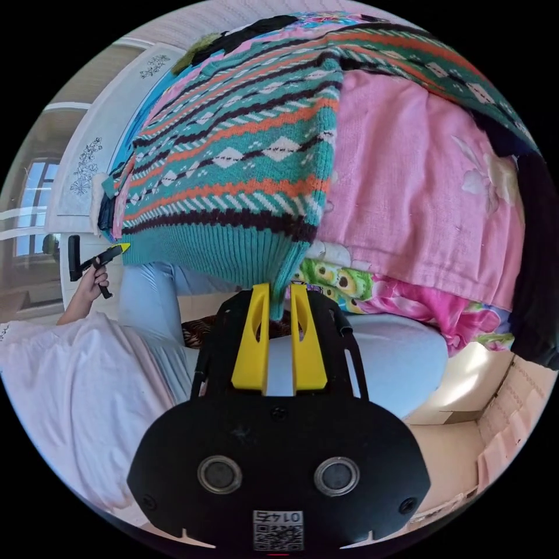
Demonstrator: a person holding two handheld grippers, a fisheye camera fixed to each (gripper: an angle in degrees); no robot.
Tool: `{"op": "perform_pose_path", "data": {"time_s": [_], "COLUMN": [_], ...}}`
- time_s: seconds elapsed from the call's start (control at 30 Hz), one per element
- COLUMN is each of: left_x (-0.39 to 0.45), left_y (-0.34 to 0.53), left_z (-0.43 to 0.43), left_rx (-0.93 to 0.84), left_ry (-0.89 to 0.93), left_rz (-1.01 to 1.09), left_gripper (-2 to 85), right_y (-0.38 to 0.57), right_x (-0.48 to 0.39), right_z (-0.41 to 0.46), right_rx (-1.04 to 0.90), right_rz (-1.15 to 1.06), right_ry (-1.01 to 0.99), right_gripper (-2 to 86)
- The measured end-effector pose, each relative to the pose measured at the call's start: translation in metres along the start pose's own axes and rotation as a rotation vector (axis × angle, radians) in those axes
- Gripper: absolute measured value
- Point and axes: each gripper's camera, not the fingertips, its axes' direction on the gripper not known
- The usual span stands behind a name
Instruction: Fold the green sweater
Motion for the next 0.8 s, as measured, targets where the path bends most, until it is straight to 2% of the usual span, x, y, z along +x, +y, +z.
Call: {"op": "perform_pose_path", "data": {"time_s": [0.07, 0.2, 0.37, 0.53, 0.7, 0.8], "left_x": [0.019, 0.095, 0.237, 0.439, 0.593, 0.664], "left_y": [-0.003, -0.04, -0.114, -0.174, -0.207, -0.22], "left_z": [-0.02, -0.036, -0.002, 0.07, 0.137, 0.167], "left_rx": [0.053, 0.134, 0.159, 0.172, 0.151, 0.159], "left_ry": [-0.043, -0.168, -0.081, 0.013, 0.027, 0.029], "left_rz": [0.029, 0.218, 0.53, 0.953, 1.171, 1.193], "left_gripper": [5.1, 5.3, 6.8, 8.4, 9.1, 10.7], "right_y": [0.012, 0.032, 0.041, 0.043, 0.037, 0.031], "right_x": [0.019, 0.068, 0.123, 0.176, 0.221, 0.239], "right_z": [-0.022, -0.075, -0.136, -0.206, -0.245, -0.252], "right_rx": [0.084, 0.294, 0.51, 0.729, 0.782, 0.764], "right_rz": [0.025, 0.109, 0.142, 0.182, 0.22, 0.229], "right_ry": [0.03, 0.135, 0.192, 0.284, 0.254, 0.277], "right_gripper": [7.3, 8.7, 11.5, 13.6, 15.6, 16.0]}}
